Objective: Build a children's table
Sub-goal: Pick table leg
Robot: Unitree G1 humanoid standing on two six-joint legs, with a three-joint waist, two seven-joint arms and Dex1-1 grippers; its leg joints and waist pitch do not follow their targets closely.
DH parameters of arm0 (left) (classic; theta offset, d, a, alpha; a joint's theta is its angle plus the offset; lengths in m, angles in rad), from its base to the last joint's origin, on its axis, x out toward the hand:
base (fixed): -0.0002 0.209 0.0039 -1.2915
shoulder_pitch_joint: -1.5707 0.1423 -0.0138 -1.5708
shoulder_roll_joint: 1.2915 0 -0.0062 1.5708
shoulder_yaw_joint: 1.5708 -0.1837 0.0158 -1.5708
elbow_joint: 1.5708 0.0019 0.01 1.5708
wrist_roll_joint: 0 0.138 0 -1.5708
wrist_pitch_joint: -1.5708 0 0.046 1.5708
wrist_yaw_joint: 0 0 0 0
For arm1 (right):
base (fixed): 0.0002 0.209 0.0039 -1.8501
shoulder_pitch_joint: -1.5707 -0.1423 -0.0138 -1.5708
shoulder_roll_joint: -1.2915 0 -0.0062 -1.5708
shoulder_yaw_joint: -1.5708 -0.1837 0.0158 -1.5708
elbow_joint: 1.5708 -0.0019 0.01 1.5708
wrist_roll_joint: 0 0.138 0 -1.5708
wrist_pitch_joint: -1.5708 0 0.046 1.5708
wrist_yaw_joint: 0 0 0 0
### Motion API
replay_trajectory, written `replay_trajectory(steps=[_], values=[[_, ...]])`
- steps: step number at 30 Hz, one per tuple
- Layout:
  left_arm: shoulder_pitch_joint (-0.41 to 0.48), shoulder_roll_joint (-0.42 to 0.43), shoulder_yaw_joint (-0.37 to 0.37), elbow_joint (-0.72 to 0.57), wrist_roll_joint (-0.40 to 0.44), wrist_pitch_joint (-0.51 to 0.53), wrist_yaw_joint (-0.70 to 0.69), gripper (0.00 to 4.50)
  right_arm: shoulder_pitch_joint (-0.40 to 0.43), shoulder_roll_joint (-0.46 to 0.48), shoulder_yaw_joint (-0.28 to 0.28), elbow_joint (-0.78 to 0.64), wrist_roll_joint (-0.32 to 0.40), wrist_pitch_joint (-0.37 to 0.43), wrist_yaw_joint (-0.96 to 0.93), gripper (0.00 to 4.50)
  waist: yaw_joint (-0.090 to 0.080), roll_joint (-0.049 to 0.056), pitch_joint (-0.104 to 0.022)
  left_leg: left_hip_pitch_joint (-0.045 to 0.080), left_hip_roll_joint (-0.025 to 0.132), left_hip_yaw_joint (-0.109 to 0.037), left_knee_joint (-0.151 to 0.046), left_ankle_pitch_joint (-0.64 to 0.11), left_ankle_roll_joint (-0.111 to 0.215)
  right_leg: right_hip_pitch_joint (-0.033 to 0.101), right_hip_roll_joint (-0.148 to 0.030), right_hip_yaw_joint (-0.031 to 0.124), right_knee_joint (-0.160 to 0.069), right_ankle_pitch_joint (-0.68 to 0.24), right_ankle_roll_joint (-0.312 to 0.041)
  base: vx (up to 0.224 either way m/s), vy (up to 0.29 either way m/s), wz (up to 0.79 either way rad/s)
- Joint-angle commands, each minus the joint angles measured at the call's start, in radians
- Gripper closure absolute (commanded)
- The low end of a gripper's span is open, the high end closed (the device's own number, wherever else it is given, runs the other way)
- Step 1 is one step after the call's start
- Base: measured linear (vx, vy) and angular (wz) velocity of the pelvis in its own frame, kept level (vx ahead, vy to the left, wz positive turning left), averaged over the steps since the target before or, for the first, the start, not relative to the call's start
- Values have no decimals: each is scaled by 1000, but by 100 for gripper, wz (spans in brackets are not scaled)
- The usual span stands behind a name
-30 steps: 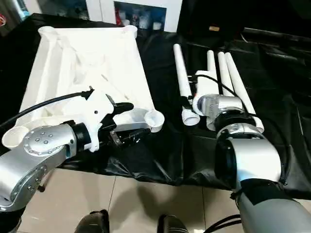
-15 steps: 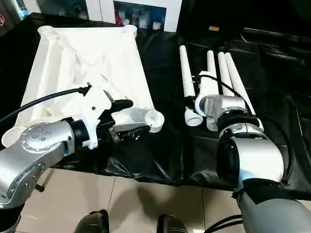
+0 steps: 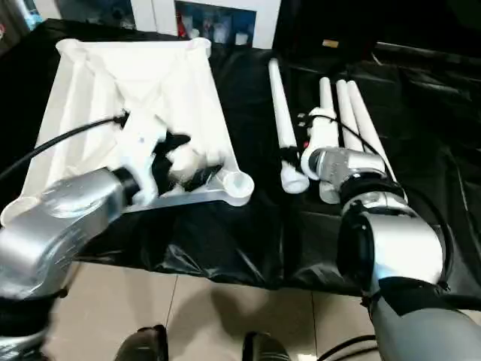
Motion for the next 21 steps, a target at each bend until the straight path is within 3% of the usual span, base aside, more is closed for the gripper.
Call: replay_trajectory(steps=[1,3,4,7,8,9,10,13,16,18,20,21], values=[[-28,-42,16,43,-25,-19,19,0,33,-12,-34,-68,45,-79,57,259,5,14,-123,32,2,15,-45,-80,45,72,-28,14,-37,128,-298,0,0,0],[-43,-76,30,67,-37,-16,32,0,56,-7,-40,-105,62,-106,98,260,18,13,-128,33,4,15,-41,-76,67,73,-30,13,-34,139,-316,0,0,0],[-60,-119,49,98,-50,-14,54,0,87,3,-56,-164,95,-128,157,261,19,9,-125,31,2,17,-42,-95,75,75,-29,13,-39,121,-319,0,0,0],[-82,-183,85,147,-75,-18,87,0,155,27,-77,-308,167,-141,285,261,23,5,-132,34,6,12,-41,-94,91,78,-33,11,-37,106,-321,0,0,0],[-98,-224,118,177,-100,-12,111,0,221,46,-80,-444,231,-98,363,261,26,0,-131,32,6,13,-42,-100,96,80,-34,11,-40,87,-319,0,0,0],[-98,-224,118,177,-100,-12,111,0,221,46,-80,-444,231,-98,363,261,32,1,-132,36,7,12,-41,-97,103,81,-33,13,-41,97,-306,0,0,0],[-109,-248,138,197,-117,-10,124,0,270,58,-81,-544,278,-53,406,261,31,-2,-132,35,5,12,-44,-96,108,80,-31,10,-45,74,-308,0,0,0],[-142,-297,173,251,-139,-47,138,0,426,78,-64,-818,410,66,481,261,43,2,-134,41,8,9,-46,-126,101,80,-34,11,-53,17,-286,0,0,0],[-153,-320,192,262,-168,-43,128,0,484,86,-59,-913,459,100,501,262,50,-1,-136,39,8,7,-49,-140,81,77,-37,9,-61,-55,-268,0,0,0],[-181,-357,229,275,-224,-33,126,0,602,83,-25,-1107,546,194,532,262,56,2,-134,42,8,8,-50,-161,68,75,-37,11,-69,-109,-247,0,0,0],[-190,-365,237,275,-242,-32,120,0,628,84,-19,-1149,564,213,535,262,62,6,-137,41,9,3,-52,-175,61,72,-39,8,-70,-140,-233,0,0,0],[-197,-377,249,272,-269,-23,118,0,644,87,-20,-1179,581,234,530,262,62,2,-136,38,7,4,-53,-193,48,71,-40,8,-75,-183,-220,0,0,0]])
